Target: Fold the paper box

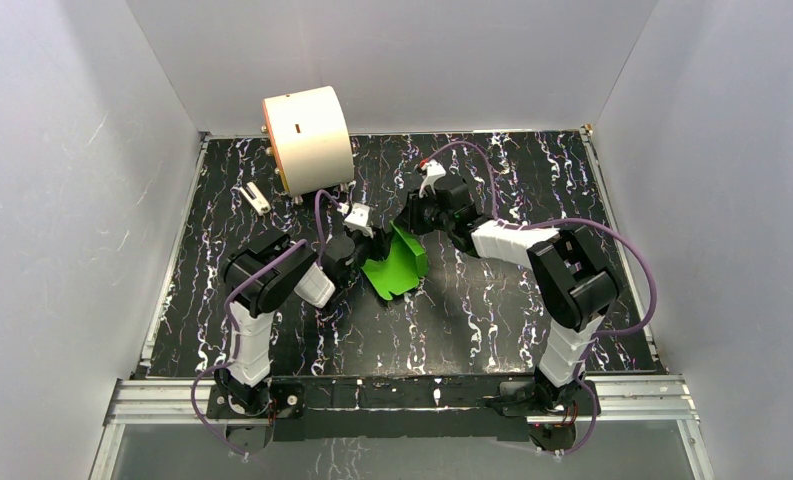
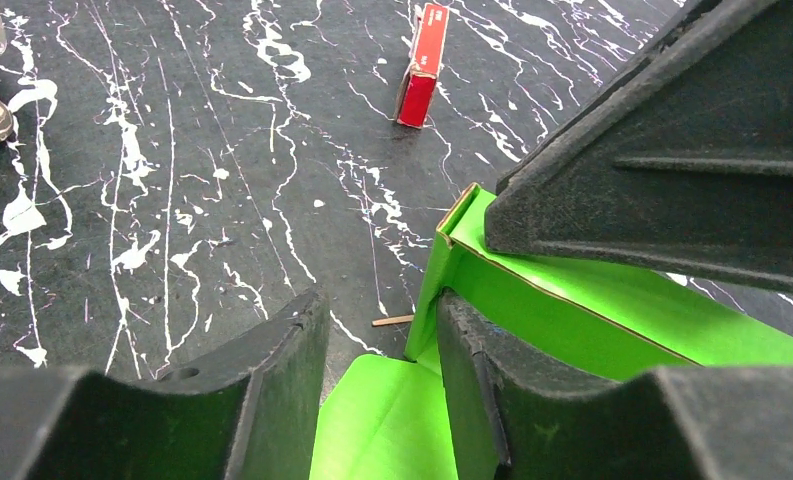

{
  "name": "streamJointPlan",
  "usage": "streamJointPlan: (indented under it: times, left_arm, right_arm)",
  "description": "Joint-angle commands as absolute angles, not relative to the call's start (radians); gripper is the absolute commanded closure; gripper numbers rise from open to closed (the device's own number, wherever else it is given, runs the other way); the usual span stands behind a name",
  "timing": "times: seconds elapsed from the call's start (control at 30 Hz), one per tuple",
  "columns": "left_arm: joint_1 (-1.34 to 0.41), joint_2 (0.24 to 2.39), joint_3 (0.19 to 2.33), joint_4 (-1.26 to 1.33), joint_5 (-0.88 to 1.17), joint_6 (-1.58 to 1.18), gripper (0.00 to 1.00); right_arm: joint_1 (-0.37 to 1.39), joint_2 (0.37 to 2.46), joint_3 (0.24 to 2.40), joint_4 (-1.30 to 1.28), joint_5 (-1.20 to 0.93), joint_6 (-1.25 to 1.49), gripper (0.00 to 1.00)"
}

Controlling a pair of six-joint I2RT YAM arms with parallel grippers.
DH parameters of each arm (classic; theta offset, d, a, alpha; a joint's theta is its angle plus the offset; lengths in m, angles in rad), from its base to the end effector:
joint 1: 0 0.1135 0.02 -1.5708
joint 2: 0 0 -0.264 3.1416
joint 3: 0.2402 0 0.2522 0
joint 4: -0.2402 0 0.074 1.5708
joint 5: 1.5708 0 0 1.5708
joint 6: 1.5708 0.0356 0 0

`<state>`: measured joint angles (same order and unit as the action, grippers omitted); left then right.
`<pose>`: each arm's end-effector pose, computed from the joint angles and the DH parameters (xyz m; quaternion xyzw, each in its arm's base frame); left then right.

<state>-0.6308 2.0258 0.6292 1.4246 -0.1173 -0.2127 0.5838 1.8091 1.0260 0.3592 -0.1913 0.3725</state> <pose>0.2826 -0.2012 0.1228 0.1033 0.6895 -0.2557 0.6697 0.3280 0.2248 0.1949 -0.1397 0.8261 0.3197 0.4426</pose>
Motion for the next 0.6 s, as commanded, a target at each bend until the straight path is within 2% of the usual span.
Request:
streamJointPlan:
  times: [0.0, 0.3, 0.57]
  left_arm:
    - [-0.624, 2.015, 0.639, 1.447, -0.084, -0.193, 0.59]
    - [-0.624, 1.955, 0.587, 1.445, -0.09, -0.185, 0.57]
    - [-0.624, 1.761, 0.518, 1.317, -0.158, -0.243, 0.48]
  right_arm:
    - [0.603, 1.871, 1.028, 0.05, -0.041, 0.273, 0.72]
    - [0.631, 1.852, 1.085, -0.036, 0.012, 0.246, 0.72]
    - [0.631, 1.731, 1.146, -0.014, -0.05, 0.244, 0.61]
